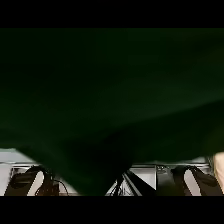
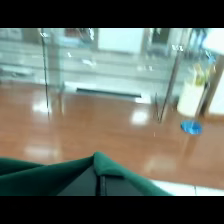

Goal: Fold the shirts.

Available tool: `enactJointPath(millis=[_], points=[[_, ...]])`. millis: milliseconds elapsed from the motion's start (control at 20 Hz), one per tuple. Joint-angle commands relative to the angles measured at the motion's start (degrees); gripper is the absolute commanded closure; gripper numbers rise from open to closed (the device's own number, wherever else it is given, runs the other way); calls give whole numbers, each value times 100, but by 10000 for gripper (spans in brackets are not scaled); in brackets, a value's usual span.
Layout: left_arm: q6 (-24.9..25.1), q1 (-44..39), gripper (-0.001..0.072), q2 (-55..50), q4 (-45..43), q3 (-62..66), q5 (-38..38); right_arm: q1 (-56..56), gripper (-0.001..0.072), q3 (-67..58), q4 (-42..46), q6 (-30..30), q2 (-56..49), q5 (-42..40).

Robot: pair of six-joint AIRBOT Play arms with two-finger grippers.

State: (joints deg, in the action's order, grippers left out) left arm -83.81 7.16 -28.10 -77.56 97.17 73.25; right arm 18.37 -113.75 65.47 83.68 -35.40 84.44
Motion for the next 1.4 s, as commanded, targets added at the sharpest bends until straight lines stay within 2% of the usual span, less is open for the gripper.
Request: enactJointPath(millis=[0,100,200,250,350,450,500,600,650,750,850,1000,1050,1100,1150,1200,1350], points=[[-361,7,681,90,-238,-837,1084,2,691,1032,203,79,264,214],[-435,7,680,90,262,-1969,1255,2,691,1947,195,72,350,190],[-299,7,681,39,1049,-3305,964,-2,691,2907,-282,-260,341,-205],[-129,4,681,-35,1423,-4006,514,0,691,3359,-599,-490,271,-496],[-107,2,680,-356,1884,-5134,-730,-2,691,4122,-1021,-798,-149,-1043],[-81,2,680,-979,2275,-5724,-1847,-2,691,4496,-1399,-1071,-960,-1519],[166,-7,680,-1370,2599,-5772,-2173,-2,691,4489,-1834,-1303,-1443,-1611],[1067,-39,680,-2295,3547,-5663,-2719,-2,691,4489,-2999,-2017,-2380,-1969],[1373,-39,680,-2734,3829,-5556,-2942,-2,691,4487,-3401,-2190,-2811,-2218],[1530,-39,680,-3615,4098,-5241,-3215,-4,691,4312,-3821,-2260,-3696,-2559],[1523,-44,680,-4382,4124,-4883,-3204,-13,690,3947,-4083,-2214,-4551,-2535],[1521,-162,679,-5060,4186,-4623,-3235,-186,689,3412,-4140,-1840,-5549,-2540],[1519,-157,645,-5158,4207,-4551,-3235,-243,558,3257,-4164,-1639,-5814,-2542],[1523,-149,347,-5200,4199,-4468,-3209,-254,172,3139,-4166,-1399,-5995,-2538],[1523,-127,18,-5195,4168,-4393,-3032,-247,80,3049,-4188,-1202,-6096,-2485],[1578,7,2,-5187,3864,-4199,-2509,-195,80,3001,-4183,-1209,-6098,-2376],[1285,691,2,-5178,2704,-3543,-651,227,82,2900,-4142,-1606,-5845,-1320]])
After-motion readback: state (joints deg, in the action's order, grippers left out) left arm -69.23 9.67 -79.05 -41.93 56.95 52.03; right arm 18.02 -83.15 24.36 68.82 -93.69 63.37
